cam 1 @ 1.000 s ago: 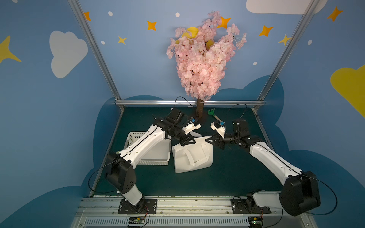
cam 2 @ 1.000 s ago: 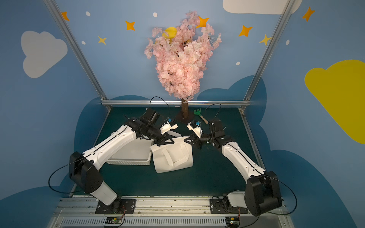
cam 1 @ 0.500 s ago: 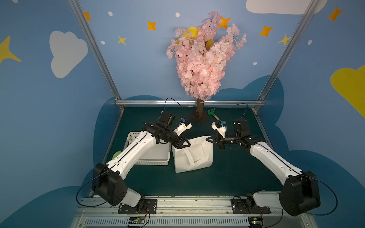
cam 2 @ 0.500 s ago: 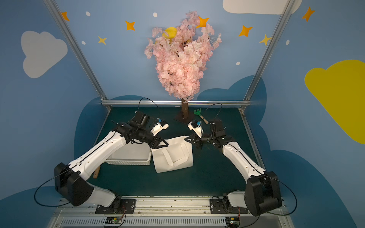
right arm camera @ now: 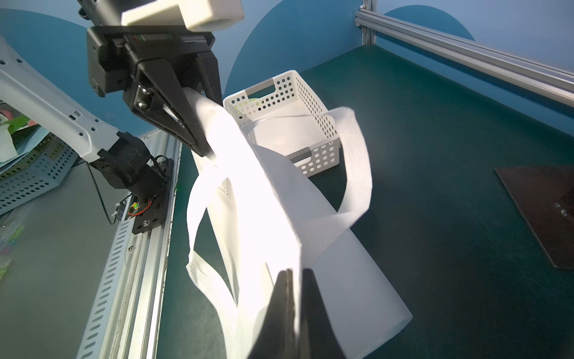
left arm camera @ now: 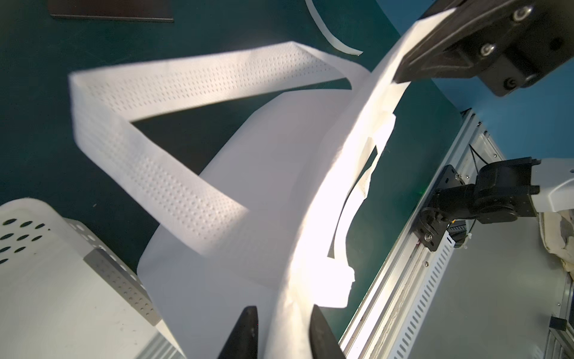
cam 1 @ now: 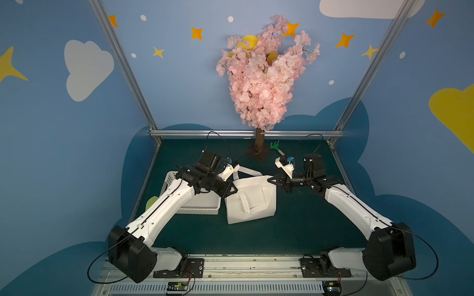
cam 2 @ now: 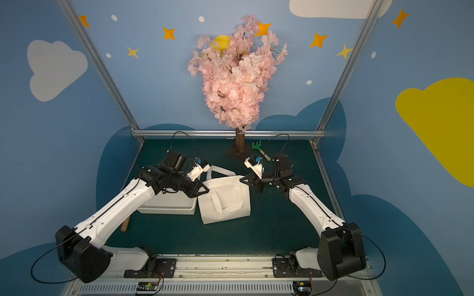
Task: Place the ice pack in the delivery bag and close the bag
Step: Seal the delivery bag at the center of the board.
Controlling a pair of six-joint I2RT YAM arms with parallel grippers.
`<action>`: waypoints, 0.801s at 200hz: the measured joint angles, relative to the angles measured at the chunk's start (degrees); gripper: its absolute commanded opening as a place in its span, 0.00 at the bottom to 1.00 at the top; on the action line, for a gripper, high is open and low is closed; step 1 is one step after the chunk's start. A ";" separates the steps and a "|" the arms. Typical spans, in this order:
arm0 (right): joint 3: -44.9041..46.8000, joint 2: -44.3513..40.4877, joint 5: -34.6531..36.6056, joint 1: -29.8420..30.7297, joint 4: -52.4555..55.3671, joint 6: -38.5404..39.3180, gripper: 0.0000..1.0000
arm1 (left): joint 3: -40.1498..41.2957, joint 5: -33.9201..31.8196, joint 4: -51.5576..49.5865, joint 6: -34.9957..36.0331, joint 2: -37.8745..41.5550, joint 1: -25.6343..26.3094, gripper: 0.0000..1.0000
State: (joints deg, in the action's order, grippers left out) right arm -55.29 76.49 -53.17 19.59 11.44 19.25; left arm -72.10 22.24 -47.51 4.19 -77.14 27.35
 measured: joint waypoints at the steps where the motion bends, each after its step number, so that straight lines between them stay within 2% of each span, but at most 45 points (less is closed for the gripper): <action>1: 0.00 0.00 0.00 0.00 0.00 0.00 0.00 | 0.00 -0.04 0.00 0.02 0.00 -0.02 0.24; 28: 0.02 0.00 -0.09 0.02 -0.07 -0.02 0.00 | 0.33 -2.12 0.31 -0.07 0.17 0.02 0.22; 44: 0.02 0.00 -0.04 0.07 -0.13 -0.02 0.00 | 0.61 -3.04 -0.04 0.13 0.74 0.00 0.27; 60: 0.02 0.00 0.09 0.00 -0.37 -0.02 0.00 | 0.63 -2.67 -0.57 0.48 1.86 -0.20 0.28; 105: 0.02 0.33 0.28 -0.09 -0.74 0.00 0.00 | 0.28 0.92 -2.36 -0.04 4.24 -1.01 0.35; 124: 0.02 0.48 0.31 -0.13 -0.87 0.02 0.00 | -0.44 3.06 -2.89 -0.81 4.24 -2.05 0.41; 160: 0.02 0.48 0.44 -0.26 -0.94 0.07 0.00 | -3.76 8.07 -2.75 -3.43 3.34 -4.28 0.44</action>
State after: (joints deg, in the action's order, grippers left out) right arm -55.27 76.97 -52.73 19.33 10.50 19.31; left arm -75.85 30.30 -50.26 0.75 -73.80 23.07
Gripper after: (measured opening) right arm 0.050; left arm 0.437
